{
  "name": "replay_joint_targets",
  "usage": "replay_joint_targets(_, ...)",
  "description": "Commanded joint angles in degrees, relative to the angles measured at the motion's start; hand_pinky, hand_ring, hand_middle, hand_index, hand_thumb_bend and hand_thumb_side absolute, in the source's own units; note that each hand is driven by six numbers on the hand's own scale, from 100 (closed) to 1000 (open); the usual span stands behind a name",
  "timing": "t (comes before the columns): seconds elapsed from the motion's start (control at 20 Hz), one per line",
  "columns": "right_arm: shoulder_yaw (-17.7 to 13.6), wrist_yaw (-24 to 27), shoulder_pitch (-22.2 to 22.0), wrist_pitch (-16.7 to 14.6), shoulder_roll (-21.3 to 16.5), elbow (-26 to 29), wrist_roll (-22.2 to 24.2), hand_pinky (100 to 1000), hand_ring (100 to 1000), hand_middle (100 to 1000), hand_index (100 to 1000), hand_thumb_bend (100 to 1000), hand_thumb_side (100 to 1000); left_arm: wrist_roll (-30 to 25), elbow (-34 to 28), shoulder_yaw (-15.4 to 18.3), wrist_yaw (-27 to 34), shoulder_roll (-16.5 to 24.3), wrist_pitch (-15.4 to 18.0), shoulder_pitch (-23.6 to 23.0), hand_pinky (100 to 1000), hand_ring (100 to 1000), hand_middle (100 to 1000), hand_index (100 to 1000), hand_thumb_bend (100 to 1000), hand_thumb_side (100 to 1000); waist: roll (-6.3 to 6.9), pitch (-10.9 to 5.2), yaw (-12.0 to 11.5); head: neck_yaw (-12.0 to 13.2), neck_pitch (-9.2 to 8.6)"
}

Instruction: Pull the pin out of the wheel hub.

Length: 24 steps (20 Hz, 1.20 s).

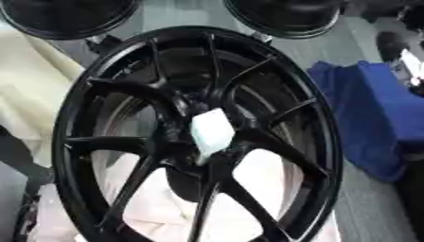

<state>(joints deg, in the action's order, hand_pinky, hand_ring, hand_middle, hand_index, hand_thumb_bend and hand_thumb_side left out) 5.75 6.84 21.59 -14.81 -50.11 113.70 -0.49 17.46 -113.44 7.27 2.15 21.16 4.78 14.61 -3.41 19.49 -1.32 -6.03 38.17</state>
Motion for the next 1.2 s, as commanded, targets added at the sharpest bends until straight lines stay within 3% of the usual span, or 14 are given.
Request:
replay_joint_targets(0.05,0.7,-1.5,1.7,-0.1,-3.9,0.9,2.6,823,747,717,730,242,428,-0.3,-1.1,0.1,0.3,1.1,0.0,0.5,914,552,535,695,258,648,-0.08,-1.37,-0.2,-0.5,-0.21)
replay_joint_targets(0.45,3.7,-4.5,5.6,-0.4,-8.0,0.9,10.6,826,769,742,752,281,452,-0.6,-1.1,0.0,0.5,1.4,-0.2,0.4,914,553,535,696,259,646,-0.65,-2.00,-0.8,-1.1,0.32)
replay_joint_targets(0.85,8.1,-2.1,11.2,1.4,-12.4,0.9,21.7,826,788,760,771,353,450,-0.9,-1.1,-0.1,0.9,2.4,-0.3,-0.4,914,555,536,697,262,640,-0.90,-4.04,-0.9,-2.1,1.61)
replay_joint_targets(1.2,12.7,-2.4,17.9,1.7,-13.5,0.9,32.3,831,809,787,794,410,464,-1.1,-1.1,-0.2,0.9,3.0,-0.3,-1.0,914,555,537,697,263,639,-1.29,-4.77,-1.3,-2.8,2.24)
